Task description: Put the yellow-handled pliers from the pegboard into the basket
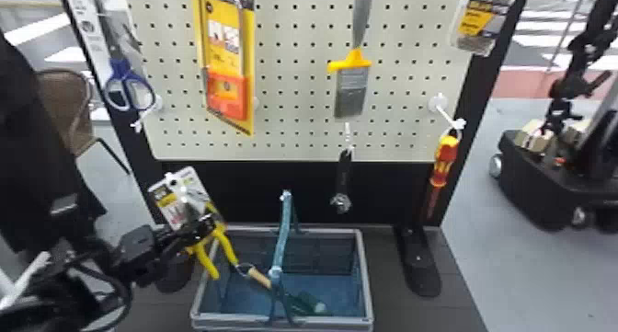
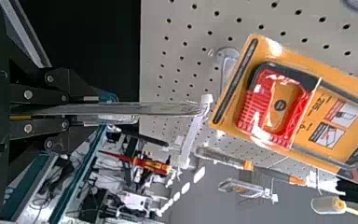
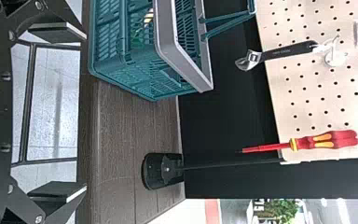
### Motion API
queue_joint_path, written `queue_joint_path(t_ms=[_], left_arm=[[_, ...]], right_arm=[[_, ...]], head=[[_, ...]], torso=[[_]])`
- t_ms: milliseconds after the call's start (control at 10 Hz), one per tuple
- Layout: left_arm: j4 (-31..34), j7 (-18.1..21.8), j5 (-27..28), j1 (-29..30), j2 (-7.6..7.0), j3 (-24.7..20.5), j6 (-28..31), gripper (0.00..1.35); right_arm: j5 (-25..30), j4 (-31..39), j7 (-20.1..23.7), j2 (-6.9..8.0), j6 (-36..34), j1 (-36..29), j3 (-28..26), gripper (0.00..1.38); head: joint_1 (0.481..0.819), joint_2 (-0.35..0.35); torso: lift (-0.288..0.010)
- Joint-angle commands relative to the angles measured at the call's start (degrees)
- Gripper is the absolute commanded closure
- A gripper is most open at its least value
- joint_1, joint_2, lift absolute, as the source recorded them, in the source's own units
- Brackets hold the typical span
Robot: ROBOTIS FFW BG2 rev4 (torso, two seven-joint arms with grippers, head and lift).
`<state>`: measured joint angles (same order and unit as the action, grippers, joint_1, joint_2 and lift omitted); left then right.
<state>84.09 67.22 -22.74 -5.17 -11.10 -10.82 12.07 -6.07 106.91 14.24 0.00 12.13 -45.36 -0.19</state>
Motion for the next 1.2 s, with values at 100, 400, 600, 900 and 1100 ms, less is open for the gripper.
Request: queue_joint_path(t_ms=[100,400,600,900,1100], left_arm=[[-4.0,-0.43,-2.05,0.03,1.6,3.7,-2.22,1.22],[-9.62,-0.51,-2.66,-1.45,2.84,8.27,-3.81,1.22],[-11.73,-0.6,-2.75,-2.55,3.36,10.29,-4.16,1.22],[-11.87,-1.04,-1.08,-3.17,3.36,9.85,-3.72,0.67],[-11.59,-1.83,-1.08,-3.05,3.01,8.62,-2.75,0.24]], right_arm=[[-0.08,-0.24,0.0,0.05,0.0,-0.08,0.02,0.17],[-0.87,-0.52,0.0,0.05,0.0,-0.2,0.02,0.17],[-0.87,-0.52,0.0,0.05,0.0,-0.2,0.02,0.17],[-1.13,-0.52,0.0,0.05,0.0,-0.45,0.02,0.17],[-1.22,-0.38,0.0,0.05,0.0,-0.45,-0.07,0.17]], head=[[0.549,0.0],[0.549,0.0],[0.549,0.0],[0.549,0.0],[0.549,0.0]], torso=[[-0.1],[-0.1],[-0.1],[-0.1],[-0.1]])
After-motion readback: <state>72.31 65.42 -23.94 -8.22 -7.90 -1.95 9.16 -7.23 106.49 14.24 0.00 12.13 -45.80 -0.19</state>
